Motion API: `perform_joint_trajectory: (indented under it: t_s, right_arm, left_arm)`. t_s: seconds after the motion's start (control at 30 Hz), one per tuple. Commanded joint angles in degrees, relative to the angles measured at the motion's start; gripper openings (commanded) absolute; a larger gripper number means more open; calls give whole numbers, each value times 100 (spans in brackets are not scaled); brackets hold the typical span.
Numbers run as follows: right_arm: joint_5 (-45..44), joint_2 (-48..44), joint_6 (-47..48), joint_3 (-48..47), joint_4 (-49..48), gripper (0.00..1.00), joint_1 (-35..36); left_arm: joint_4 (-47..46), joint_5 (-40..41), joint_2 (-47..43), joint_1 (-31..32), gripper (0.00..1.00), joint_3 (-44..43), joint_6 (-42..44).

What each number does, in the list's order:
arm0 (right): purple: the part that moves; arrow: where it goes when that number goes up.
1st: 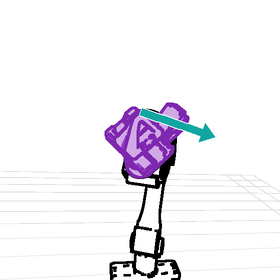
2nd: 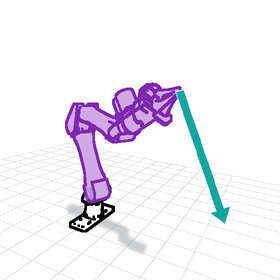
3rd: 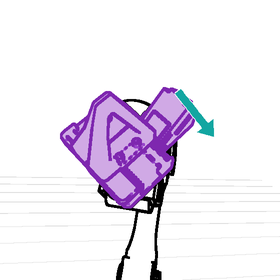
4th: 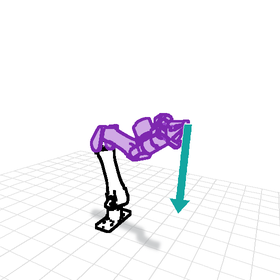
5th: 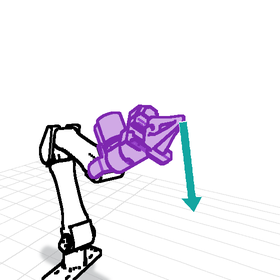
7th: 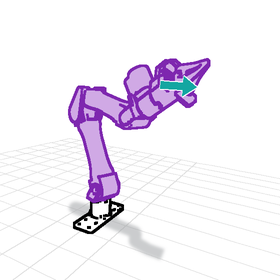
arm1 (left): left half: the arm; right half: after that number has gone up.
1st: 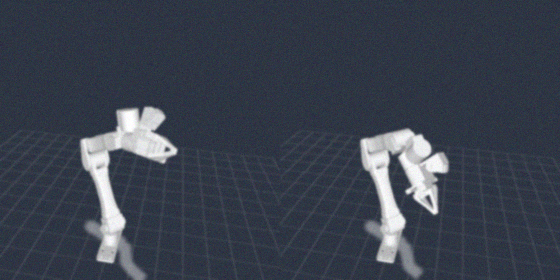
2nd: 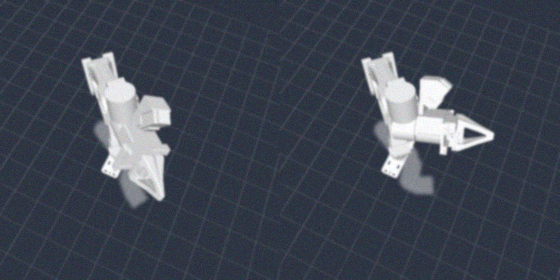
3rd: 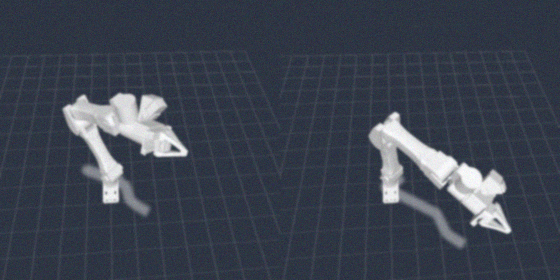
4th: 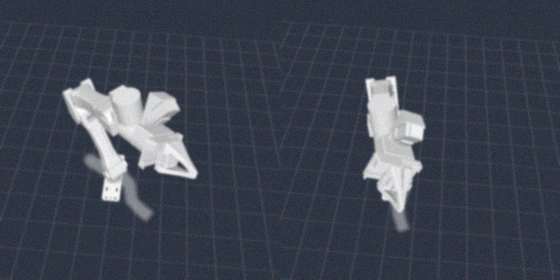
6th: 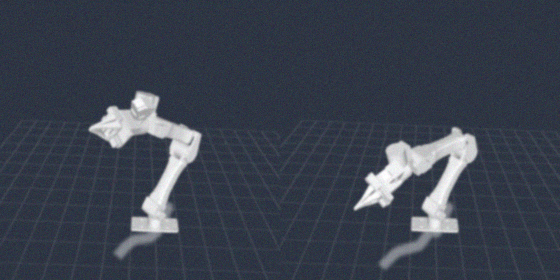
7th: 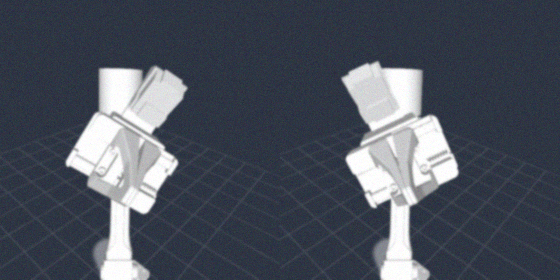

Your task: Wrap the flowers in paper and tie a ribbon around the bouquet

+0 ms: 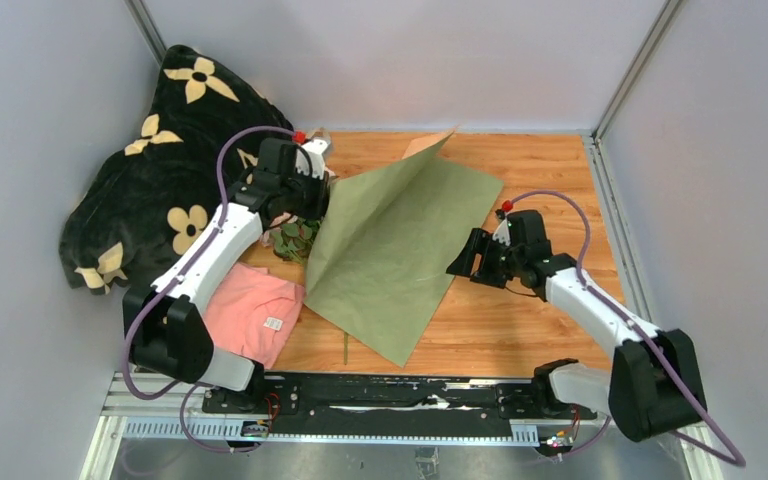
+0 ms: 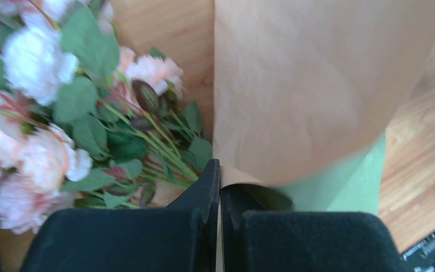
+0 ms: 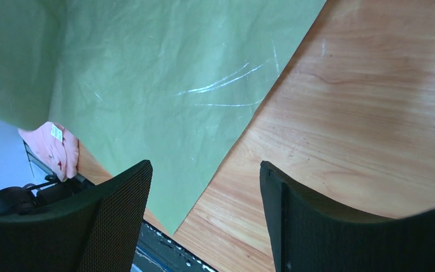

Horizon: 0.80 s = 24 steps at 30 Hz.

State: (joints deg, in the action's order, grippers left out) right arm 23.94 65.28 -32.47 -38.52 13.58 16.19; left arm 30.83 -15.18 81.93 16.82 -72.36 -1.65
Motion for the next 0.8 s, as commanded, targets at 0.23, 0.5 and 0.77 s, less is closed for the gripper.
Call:
perform_joint_trajectory:
  t_s: [0.23,0.5,0.77]
  right_arm:
    - [-598,1195,-272,324,-1042,71,141]
    - [-487,2212,-261,-196,-1216,70,-295]
    - [171,2348,-1097,489,-2135,65,-208]
  left_arm:
    - [-414,-682,-274,-877,0,809,-269]
    - [-394,-350,-366,-1260,0,908,228]
    - [-489,-234,-643,-1286,0,1124,501]
